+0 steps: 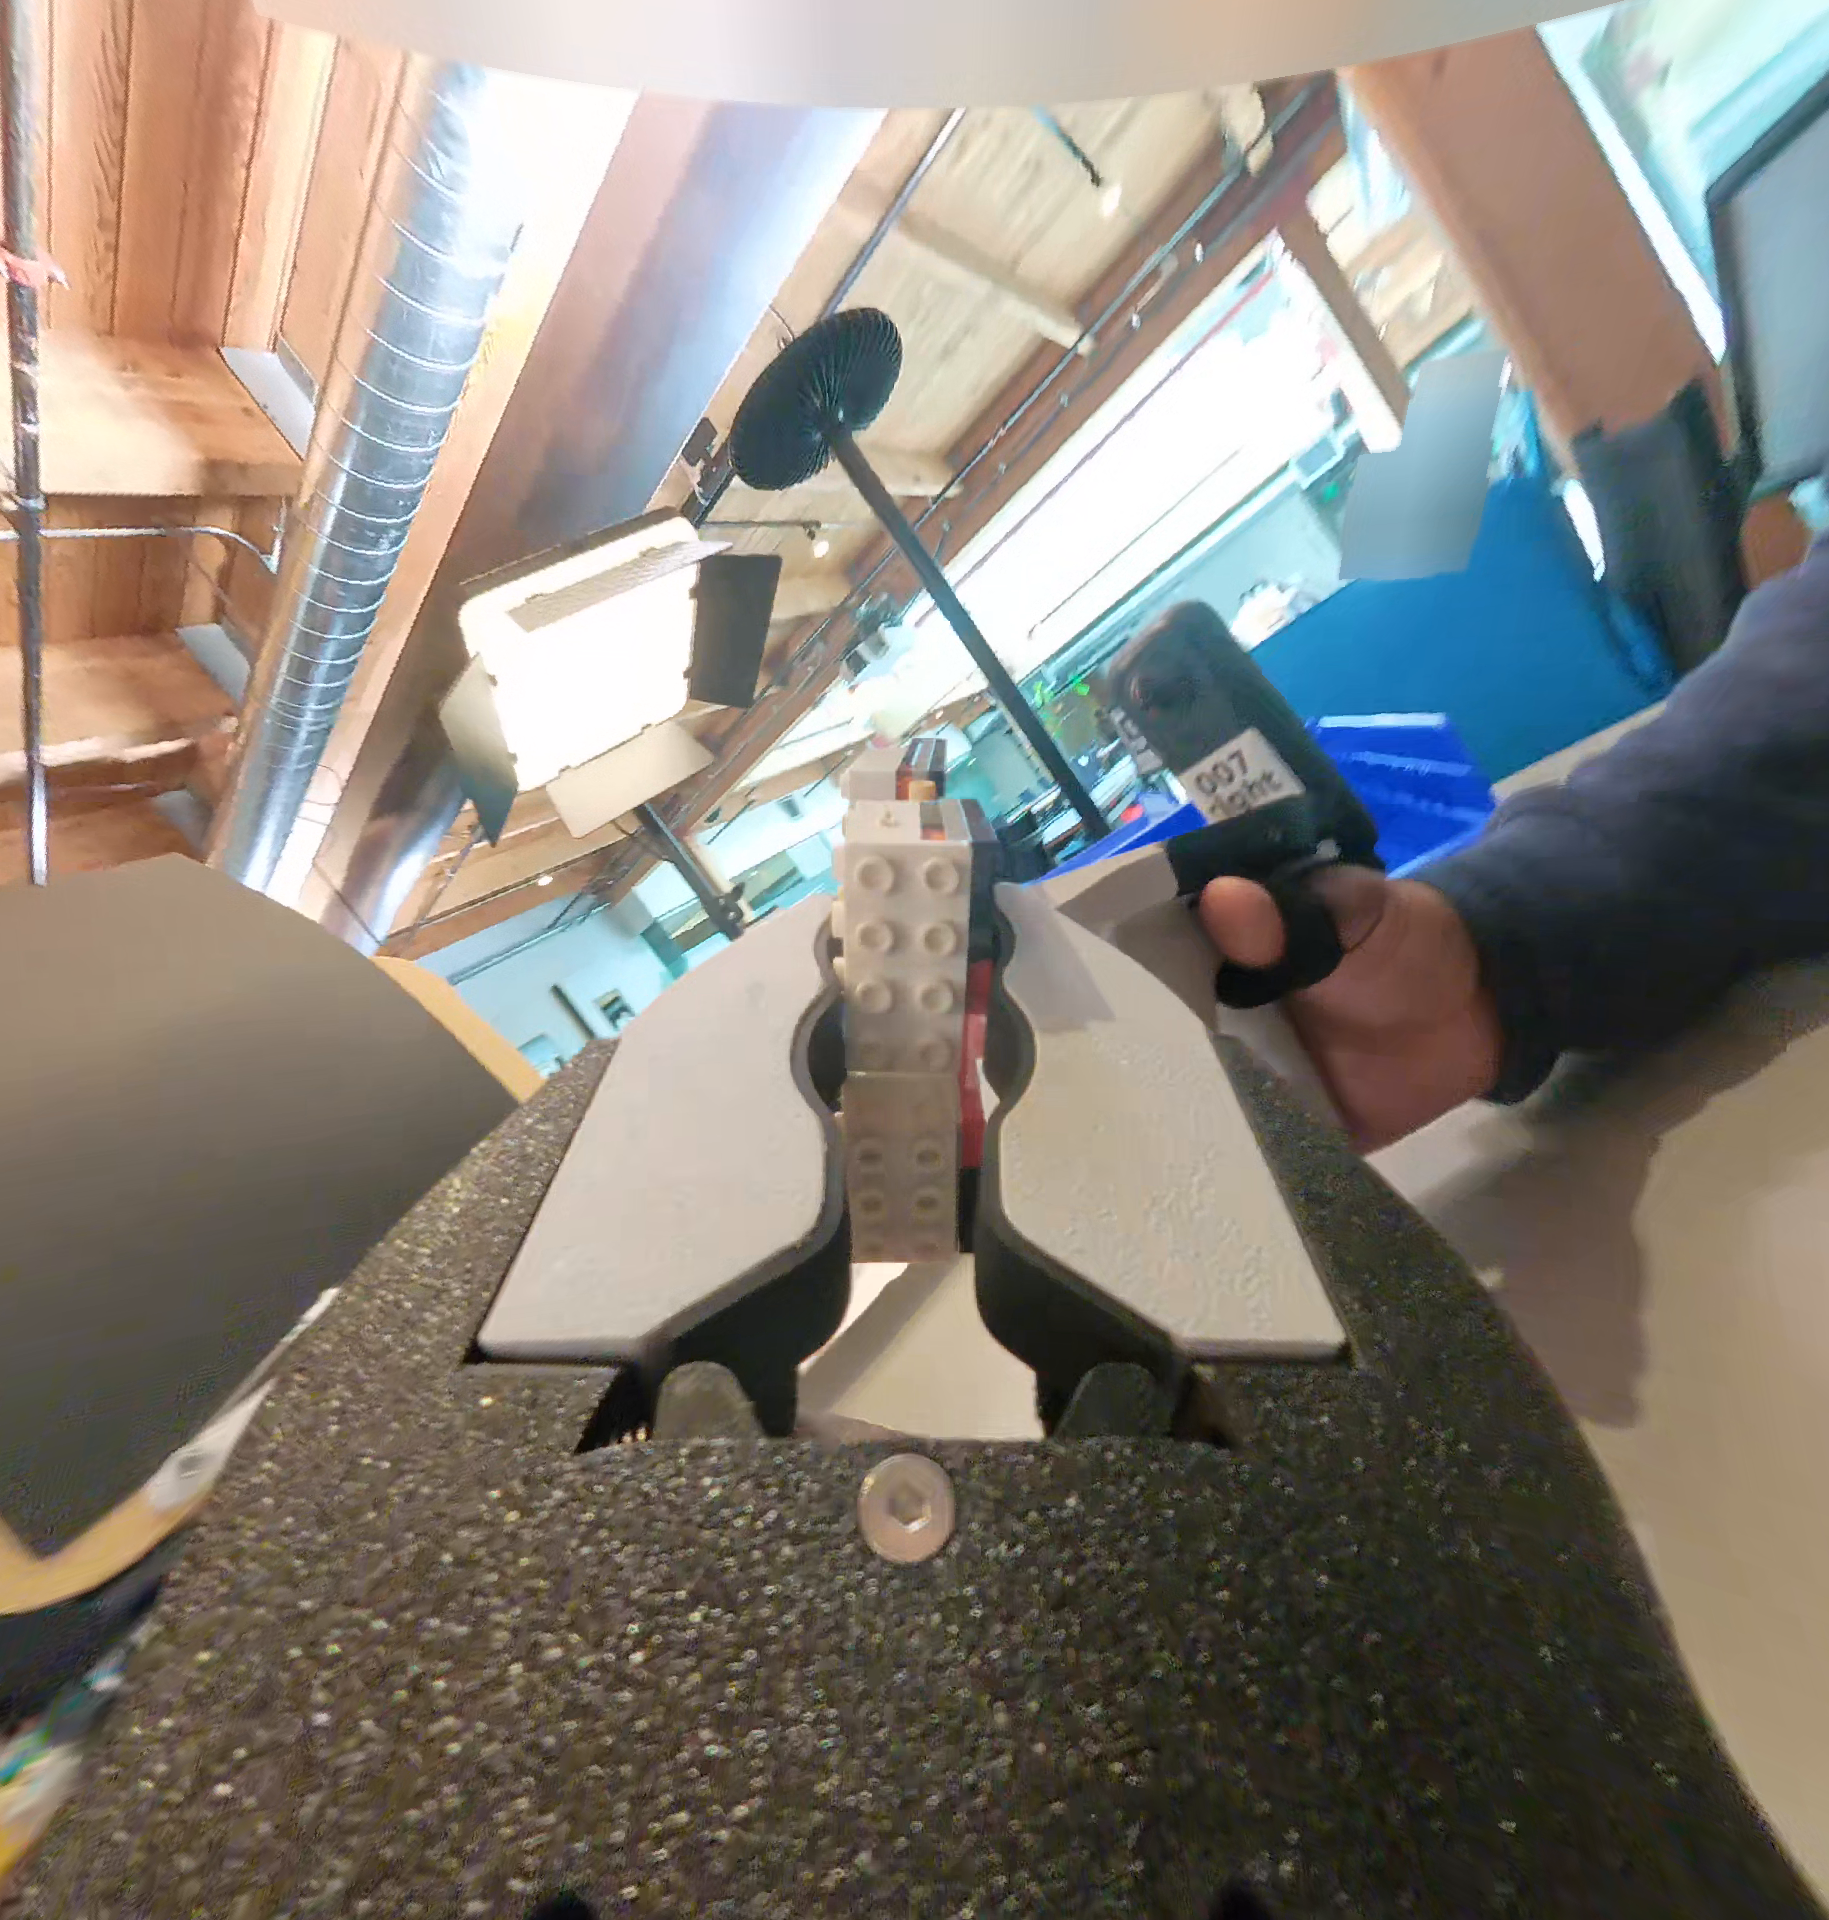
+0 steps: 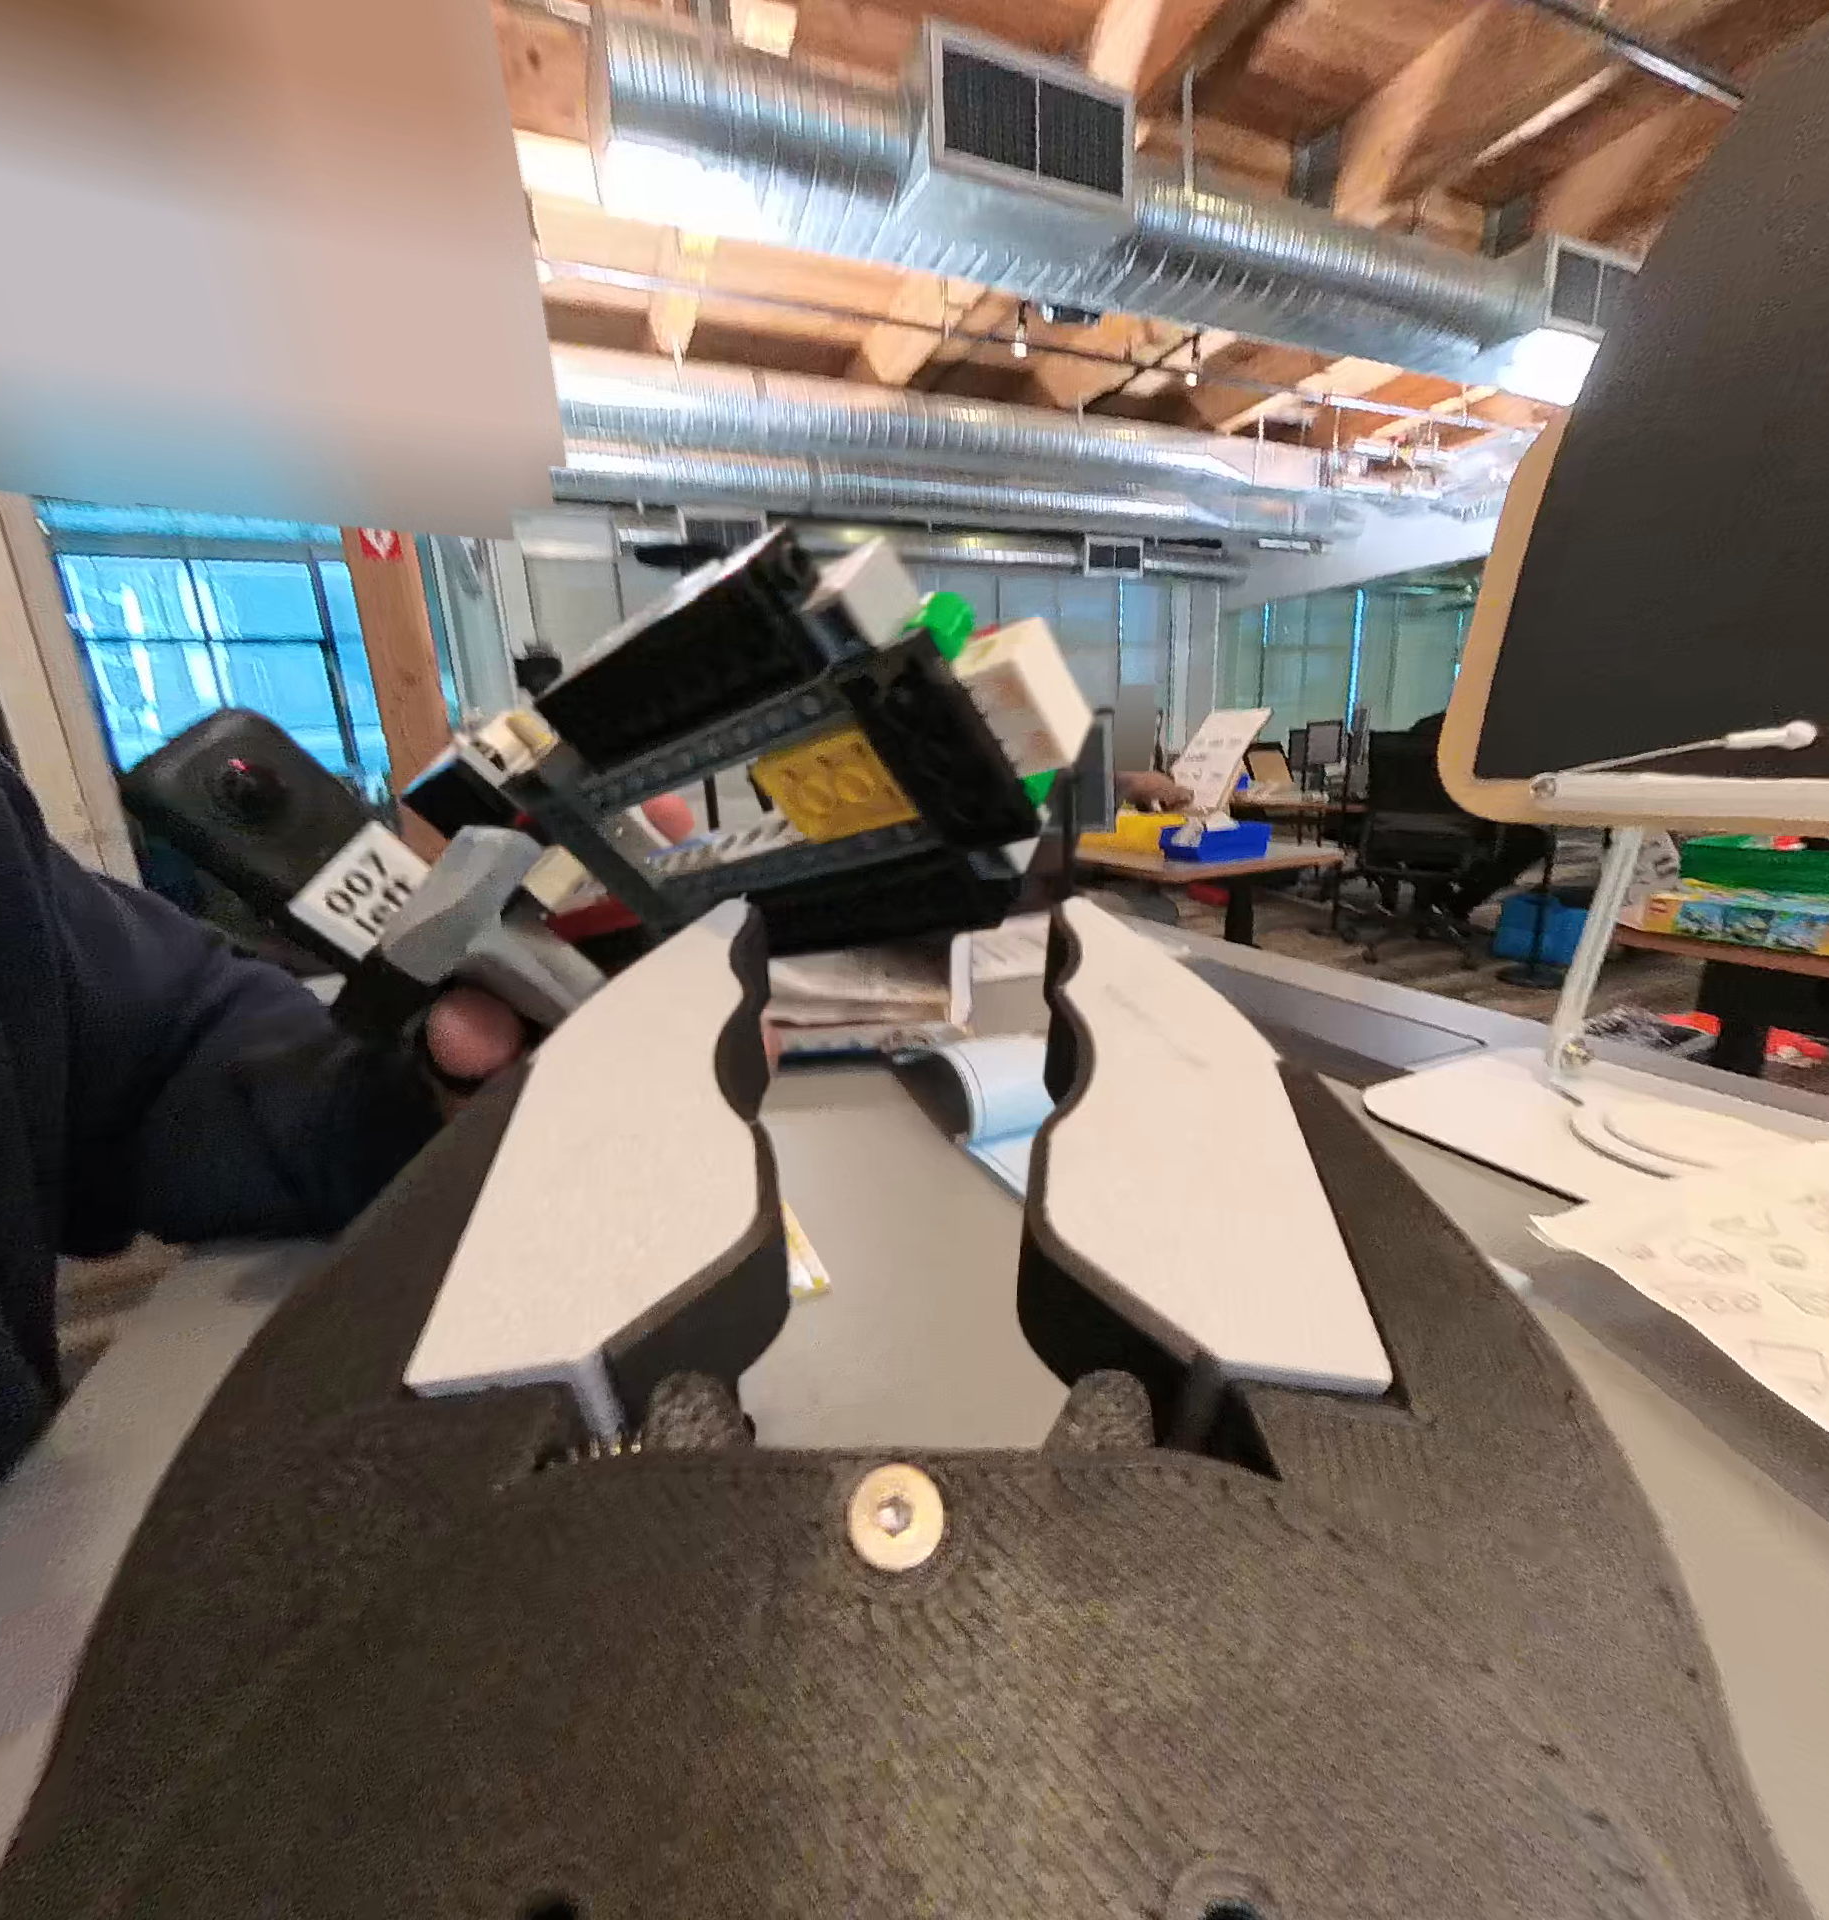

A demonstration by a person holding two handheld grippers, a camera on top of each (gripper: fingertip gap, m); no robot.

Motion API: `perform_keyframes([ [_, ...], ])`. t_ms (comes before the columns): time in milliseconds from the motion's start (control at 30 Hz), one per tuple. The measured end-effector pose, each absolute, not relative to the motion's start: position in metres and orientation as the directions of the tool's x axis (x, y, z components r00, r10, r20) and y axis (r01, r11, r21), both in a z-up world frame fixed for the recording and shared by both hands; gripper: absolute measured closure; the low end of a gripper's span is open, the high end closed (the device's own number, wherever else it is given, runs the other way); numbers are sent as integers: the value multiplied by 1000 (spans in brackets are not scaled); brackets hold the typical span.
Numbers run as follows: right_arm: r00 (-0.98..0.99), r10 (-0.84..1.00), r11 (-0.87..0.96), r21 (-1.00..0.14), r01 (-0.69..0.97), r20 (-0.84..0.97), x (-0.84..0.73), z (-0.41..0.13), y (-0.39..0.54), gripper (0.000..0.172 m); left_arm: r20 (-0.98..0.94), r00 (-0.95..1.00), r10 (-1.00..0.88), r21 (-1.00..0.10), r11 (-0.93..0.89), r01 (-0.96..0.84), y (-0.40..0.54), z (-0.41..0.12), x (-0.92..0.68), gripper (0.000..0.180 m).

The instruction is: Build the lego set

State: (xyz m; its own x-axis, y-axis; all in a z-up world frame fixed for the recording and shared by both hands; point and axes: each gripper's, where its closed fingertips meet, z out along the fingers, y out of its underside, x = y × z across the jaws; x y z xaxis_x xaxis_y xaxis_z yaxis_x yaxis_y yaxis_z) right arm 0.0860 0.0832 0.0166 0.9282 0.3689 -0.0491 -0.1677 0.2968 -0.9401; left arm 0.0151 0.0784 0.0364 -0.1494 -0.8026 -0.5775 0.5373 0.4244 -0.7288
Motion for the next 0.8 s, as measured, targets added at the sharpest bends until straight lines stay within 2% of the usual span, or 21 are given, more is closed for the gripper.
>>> perform_keyframes([
  [300,905,381,377,-862,-338,-188,90,42,86,119,-307,-283,-909,-833,113,541,96,53,13,158],
  [800,887,373,415,-807,-421,-272,92,55,89,119,-196,-332,-923,-860,-1,511,104,47,22,158],
])
